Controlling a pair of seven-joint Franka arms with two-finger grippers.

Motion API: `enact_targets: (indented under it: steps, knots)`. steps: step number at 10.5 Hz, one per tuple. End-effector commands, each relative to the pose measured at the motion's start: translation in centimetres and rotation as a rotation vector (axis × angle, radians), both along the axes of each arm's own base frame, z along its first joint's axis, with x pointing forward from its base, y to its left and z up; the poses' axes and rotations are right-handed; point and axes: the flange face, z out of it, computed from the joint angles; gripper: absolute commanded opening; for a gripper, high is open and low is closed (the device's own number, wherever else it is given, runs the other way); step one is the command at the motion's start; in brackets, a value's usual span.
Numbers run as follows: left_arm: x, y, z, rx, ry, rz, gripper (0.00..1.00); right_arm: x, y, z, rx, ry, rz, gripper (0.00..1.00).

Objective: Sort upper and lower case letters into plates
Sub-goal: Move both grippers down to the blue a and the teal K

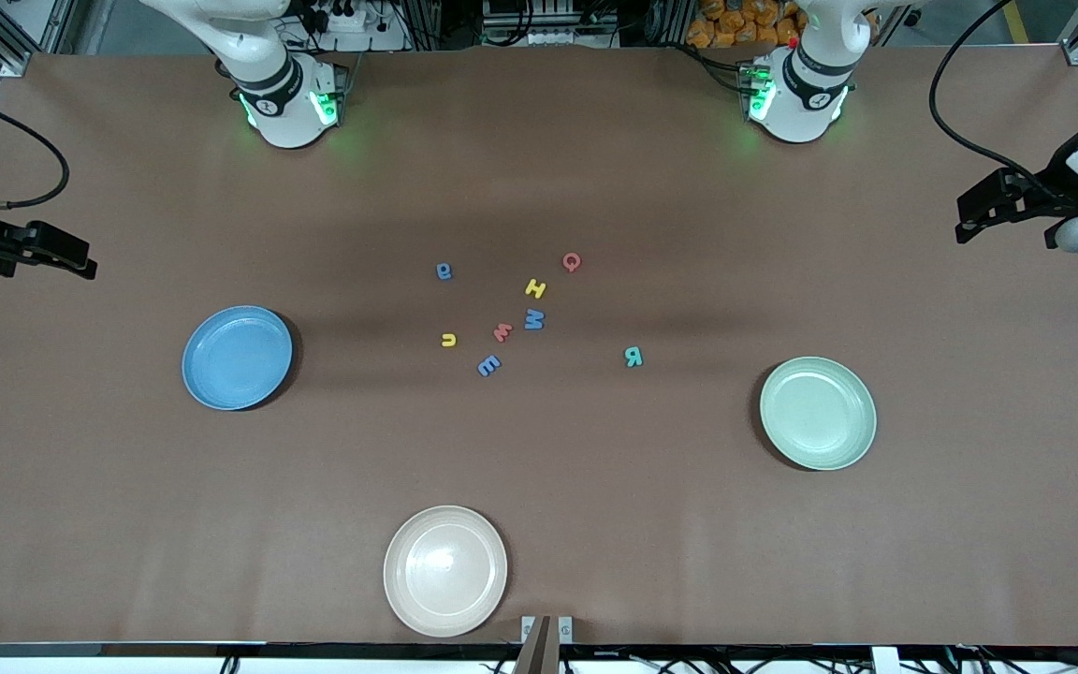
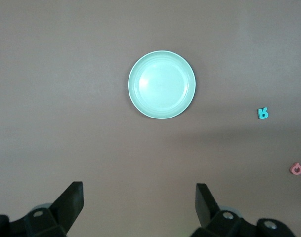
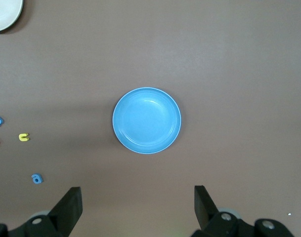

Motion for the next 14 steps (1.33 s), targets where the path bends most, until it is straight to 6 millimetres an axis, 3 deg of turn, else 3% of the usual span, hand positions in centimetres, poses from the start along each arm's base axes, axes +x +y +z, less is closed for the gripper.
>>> enact_targets:
  steps: [1,4,6,8,10,11,14]
  knots:
    - [-0.3,-0.1,0.1,-0.014,0.006,-0.004,1.00,-0.1,0.2,0.2,0.006,0.003,0.002,1.00]
    - [-0.1,-0.1,-0.2,-0.015,0.011,0.011,1.00,0.0,0.4,-0.1,0.010,0.008,0.003,1.00]
    - [0.8,-0.7,-1.9,-0.019,0.043,0.022,1.00,1.0,4.5,-2.0,0.042,0.021,-0.082,1.00]
    - [1.8,-3.5,-4.2,-0.023,0.062,-0.025,1.00,2.8,10.7,-6.2,0.023,0.032,-0.143,1.00]
    - [2.1,-5.8,-8.1,-0.025,0.063,-0.046,1.00,3.3,14.1,-12.4,0.019,0.044,-0.126,1.00]
    - [2.1,-6.5,-9.9,-0.028,0.063,-0.010,1.00,2.8,15.3,-15.8,0.026,0.026,-0.134,1.00]
    - [1.9,-11.9,-14.2,-0.034,0.061,0.112,1.00,-0.6,19.4,-24.9,0.023,0.015,-0.151,1.00]
